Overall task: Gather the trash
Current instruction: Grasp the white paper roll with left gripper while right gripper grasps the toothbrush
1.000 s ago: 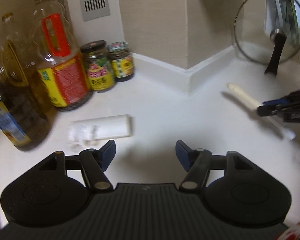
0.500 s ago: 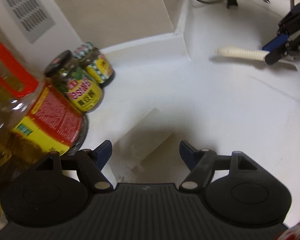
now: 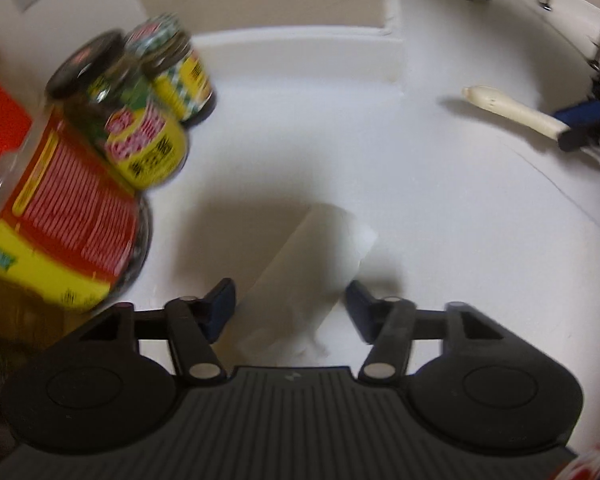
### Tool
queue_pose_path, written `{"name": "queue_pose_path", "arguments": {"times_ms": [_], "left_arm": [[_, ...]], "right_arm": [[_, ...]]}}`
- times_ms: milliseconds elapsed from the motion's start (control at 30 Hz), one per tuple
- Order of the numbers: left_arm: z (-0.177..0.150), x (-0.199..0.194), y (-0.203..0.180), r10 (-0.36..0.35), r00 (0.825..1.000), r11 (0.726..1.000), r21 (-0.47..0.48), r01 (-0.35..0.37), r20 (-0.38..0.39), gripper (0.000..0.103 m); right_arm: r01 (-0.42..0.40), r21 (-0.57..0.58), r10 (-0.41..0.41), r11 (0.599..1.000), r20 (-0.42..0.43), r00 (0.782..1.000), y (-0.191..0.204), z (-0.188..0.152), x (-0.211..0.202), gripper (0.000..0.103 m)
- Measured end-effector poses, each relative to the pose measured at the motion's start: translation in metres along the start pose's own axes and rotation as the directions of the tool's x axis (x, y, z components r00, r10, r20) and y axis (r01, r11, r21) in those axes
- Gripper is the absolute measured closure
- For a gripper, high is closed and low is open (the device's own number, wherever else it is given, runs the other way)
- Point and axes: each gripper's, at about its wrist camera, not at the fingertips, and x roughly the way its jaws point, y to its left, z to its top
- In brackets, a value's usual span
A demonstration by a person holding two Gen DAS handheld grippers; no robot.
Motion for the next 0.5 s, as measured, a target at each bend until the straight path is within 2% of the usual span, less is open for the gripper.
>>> {"name": "queue_pose_path", "arguments": {"times_ms": [67,167,300,367,500], "left_arm": [[0.001,-0.003,-0.003,-0.016,0.999,0.999,-0.042,0.015,-0.028,0.058],[0.0,-0.007,-0.012,-0.04,0.998,0.995,-0.094,0.037,-0.038,0.064],[0.001,-0.008,-0.031,-0.047,0.999,0.995,-0.092,0.045,-0.021,0.065],[0.002,-0.006,-0.039,-0.028,0.999,0.995,-0.091,0.027,-0.017,0.065],[0.004,-0.007,-0.044,-0.021,1.0,0.986,-0.166,0.02,-0.006,0.066]], "right_arm": [[-0.002,0.003,0.001,1.0,0.004,1.0,0.0,-0.001,-0.001,0.083],[-0.007,0.008,0.006,1.0,0.01,1.0,-0.002,-0.002,-0.002,0.083],[-0.01,0.016,0.01,1.0,0.021,1.0,-0.004,-0.003,-0.005,0.083],[-0.01,0.023,0.009,1.0,0.025,1.0,-0.005,-0.003,-0.007,0.083],[-0.001,0.038,0.0,0.999,0.032,0.999,-0.007,-0.006,-0.011,0.083]]}}
